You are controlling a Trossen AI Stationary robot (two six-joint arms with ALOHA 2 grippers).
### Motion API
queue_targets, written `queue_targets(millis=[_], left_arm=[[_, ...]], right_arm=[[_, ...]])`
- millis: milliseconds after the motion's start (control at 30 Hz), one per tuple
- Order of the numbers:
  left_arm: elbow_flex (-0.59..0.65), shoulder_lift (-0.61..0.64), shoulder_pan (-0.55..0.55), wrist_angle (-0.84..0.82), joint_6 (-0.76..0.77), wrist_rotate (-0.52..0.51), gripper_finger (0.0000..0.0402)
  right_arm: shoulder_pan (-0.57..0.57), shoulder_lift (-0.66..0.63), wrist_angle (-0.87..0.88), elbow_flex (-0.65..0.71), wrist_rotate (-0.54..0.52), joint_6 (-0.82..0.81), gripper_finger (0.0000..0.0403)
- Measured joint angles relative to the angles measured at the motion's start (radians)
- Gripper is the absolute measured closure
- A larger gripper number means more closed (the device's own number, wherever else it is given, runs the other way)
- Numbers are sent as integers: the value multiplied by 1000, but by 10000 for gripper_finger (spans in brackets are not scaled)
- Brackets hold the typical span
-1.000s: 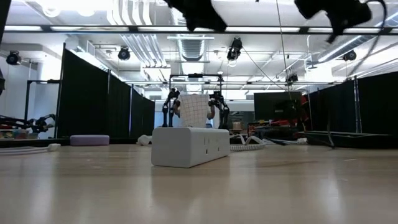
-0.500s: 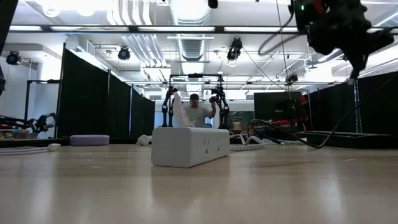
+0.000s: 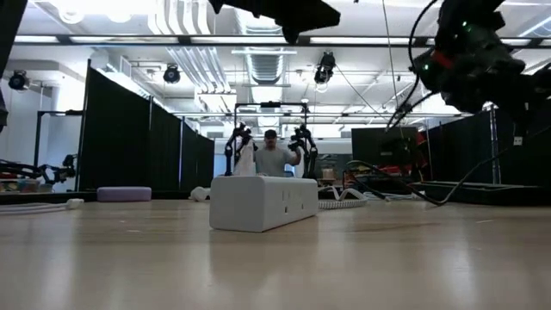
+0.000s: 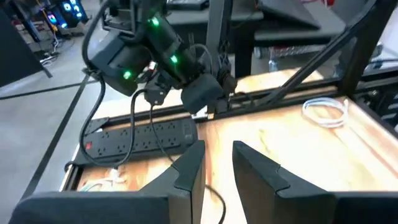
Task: Insert USB
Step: Insert the right black charger cable into the black outlet extension
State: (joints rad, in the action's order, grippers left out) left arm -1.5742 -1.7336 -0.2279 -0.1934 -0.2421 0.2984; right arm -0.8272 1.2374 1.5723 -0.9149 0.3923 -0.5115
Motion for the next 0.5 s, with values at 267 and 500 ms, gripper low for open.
queue_targets(millis=[267, 500], left_arm=[[0, 22, -4, -204, -77, -1, 338], [5, 28, -15, -420, -142, -3, 338]], right_arm=[[-21, 94, -3, -4, 0, 29, 403], [-53, 126, 0, -16, -23, 25, 403]])
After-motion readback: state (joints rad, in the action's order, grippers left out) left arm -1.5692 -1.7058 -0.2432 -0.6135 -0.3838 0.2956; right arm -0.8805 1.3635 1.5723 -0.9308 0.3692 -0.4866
